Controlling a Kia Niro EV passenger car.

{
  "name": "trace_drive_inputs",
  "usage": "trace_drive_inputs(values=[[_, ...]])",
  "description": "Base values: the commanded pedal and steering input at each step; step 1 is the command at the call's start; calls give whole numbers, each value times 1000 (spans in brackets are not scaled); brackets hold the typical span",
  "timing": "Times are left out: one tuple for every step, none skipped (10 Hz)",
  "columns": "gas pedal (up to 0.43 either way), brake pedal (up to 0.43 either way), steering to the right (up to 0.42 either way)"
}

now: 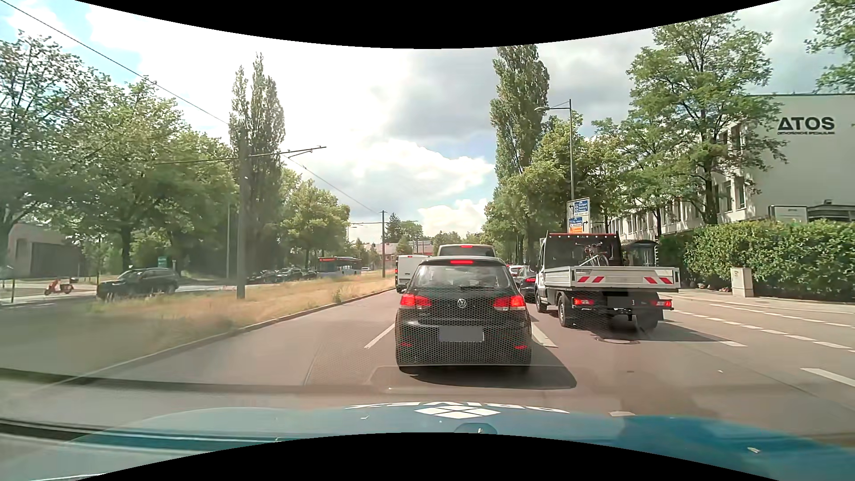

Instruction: Follow the waypoints while adhering to traffic rules and regulations

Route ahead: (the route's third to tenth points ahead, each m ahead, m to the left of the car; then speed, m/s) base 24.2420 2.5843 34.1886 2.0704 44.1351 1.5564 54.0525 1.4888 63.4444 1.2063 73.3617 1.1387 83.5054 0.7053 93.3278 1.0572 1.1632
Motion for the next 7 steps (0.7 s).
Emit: trace_drive_inputs(values=[[0, 213, 23], [0, 226, 23], [0, 226, 23], [0, 226, 23], [0, 226, 23], [0, 226, 23], [0, 232, 23]])
